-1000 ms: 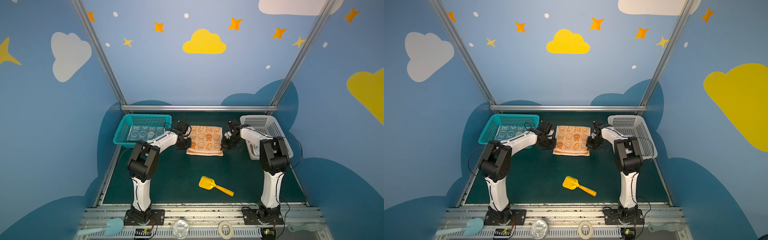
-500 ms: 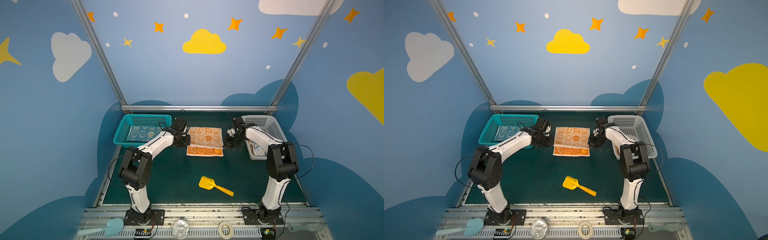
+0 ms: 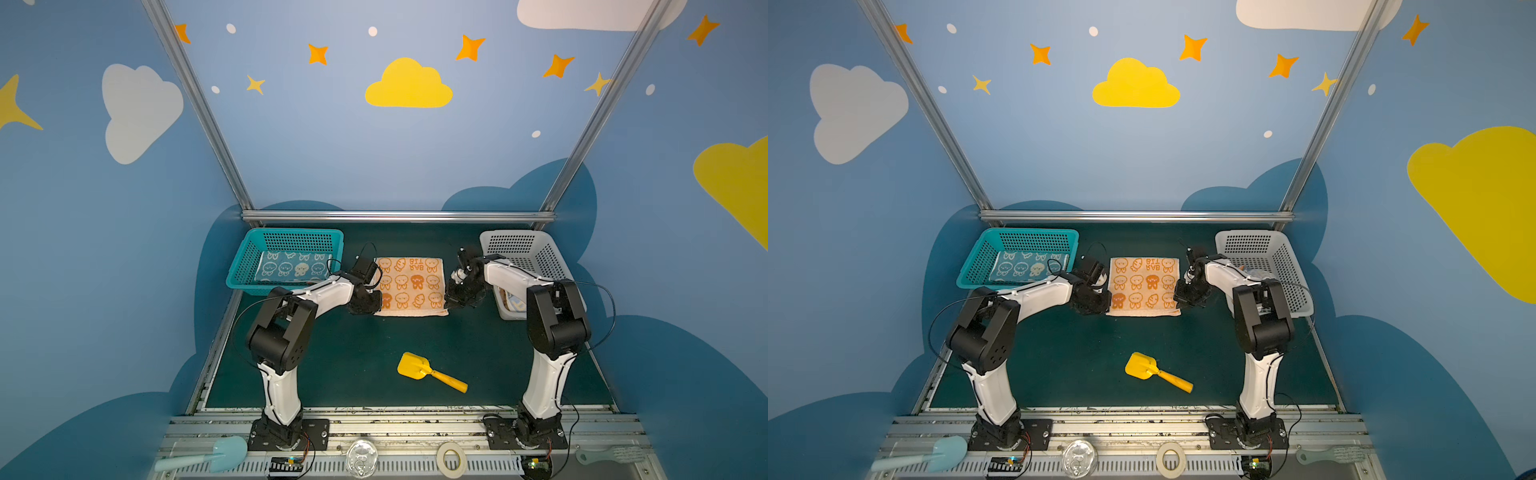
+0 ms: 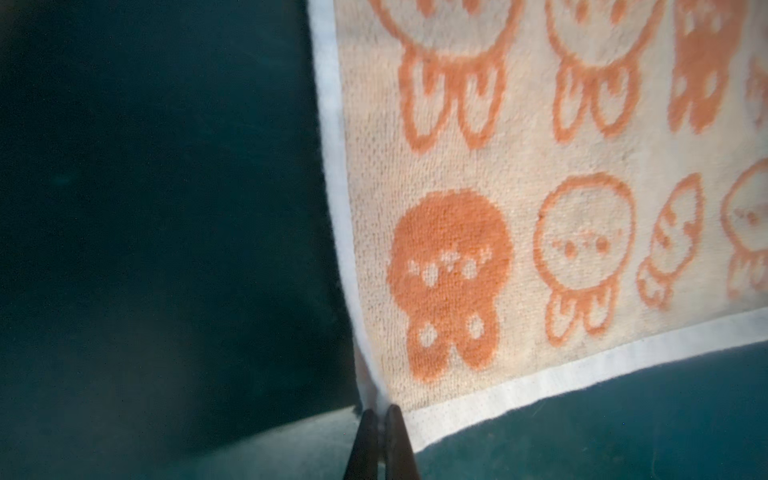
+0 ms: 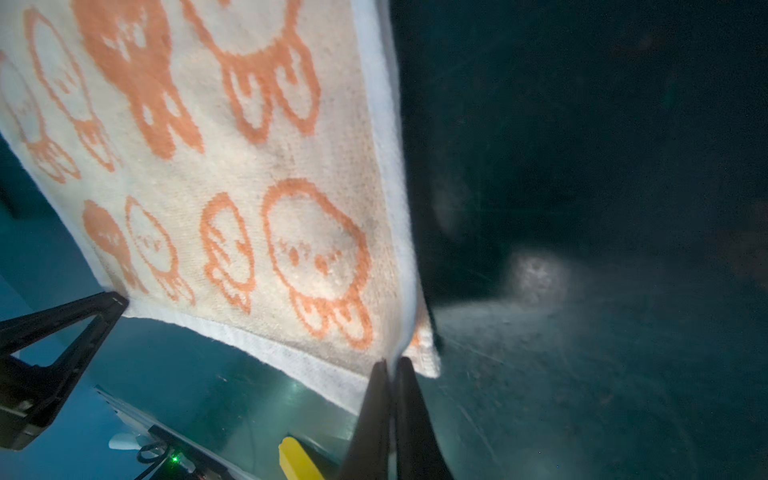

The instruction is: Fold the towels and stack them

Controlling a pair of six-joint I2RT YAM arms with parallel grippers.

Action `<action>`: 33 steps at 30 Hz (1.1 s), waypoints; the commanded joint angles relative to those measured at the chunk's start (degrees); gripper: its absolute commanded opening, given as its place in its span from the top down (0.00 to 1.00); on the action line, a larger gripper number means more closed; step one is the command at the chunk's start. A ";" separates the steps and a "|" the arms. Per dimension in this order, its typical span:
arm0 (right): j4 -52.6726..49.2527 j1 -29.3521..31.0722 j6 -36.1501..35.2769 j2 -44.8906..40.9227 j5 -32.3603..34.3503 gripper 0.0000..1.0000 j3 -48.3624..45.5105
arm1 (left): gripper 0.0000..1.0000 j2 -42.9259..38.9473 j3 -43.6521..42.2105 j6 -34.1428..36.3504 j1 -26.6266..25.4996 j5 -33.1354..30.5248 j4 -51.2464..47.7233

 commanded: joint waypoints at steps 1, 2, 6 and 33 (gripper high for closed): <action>0.76 -0.13 -0.41 1.14 1.10 1.00 -1.35 | 0.97 1.39 -0.09 -0.12 -0.03 0.79 1.20; 0.94 -0.24 -0.41 1.35 1.04 1.00 -1.50 | 0.97 1.48 -0.09 -0.11 0.01 0.88 1.29; 1.56 -0.57 -0.26 1.99 0.76 1.00 -1.90 | 0.97 1.66 -0.09 -0.07 -0.19 0.79 1.33; -2.55 0.98 -0.33 -6.45 5.32 0.32 -2.05 | 0.01 -7.51 2.85 -0.29 -1.73 -1.42 -2.69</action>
